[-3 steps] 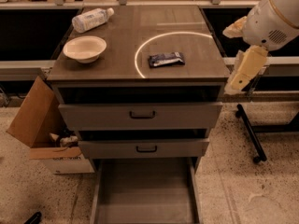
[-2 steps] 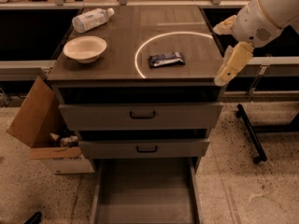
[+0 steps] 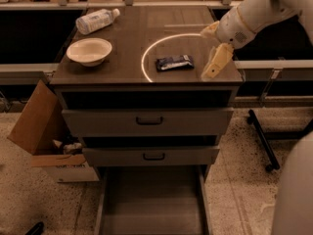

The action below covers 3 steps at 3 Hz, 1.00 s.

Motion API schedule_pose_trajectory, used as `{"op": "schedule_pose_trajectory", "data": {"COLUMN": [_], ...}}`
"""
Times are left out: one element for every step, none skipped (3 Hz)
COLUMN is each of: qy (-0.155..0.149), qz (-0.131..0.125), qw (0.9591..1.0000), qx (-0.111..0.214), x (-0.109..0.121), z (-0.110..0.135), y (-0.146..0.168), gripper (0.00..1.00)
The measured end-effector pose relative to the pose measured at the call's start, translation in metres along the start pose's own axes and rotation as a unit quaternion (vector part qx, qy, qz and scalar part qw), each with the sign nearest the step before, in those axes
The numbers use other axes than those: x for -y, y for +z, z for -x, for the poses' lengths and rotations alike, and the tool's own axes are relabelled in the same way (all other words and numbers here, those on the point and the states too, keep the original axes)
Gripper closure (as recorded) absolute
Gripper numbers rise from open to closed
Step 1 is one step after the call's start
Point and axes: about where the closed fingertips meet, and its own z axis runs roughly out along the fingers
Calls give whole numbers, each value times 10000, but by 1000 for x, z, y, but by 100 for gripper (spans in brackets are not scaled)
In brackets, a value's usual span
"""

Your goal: Place rxbar blueberry into bottom drawer

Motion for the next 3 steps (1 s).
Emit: {"op": "schedule_pose_trajectory", "data": {"qy": [64, 259, 427], "qz": [28, 3, 75], "qw": [9999, 9993, 9986], "qx": [149, 261, 311], "x": [19, 35, 45], "z": [4, 8, 14], "y": [29, 51, 71], "gripper": [0, 0, 0]}}
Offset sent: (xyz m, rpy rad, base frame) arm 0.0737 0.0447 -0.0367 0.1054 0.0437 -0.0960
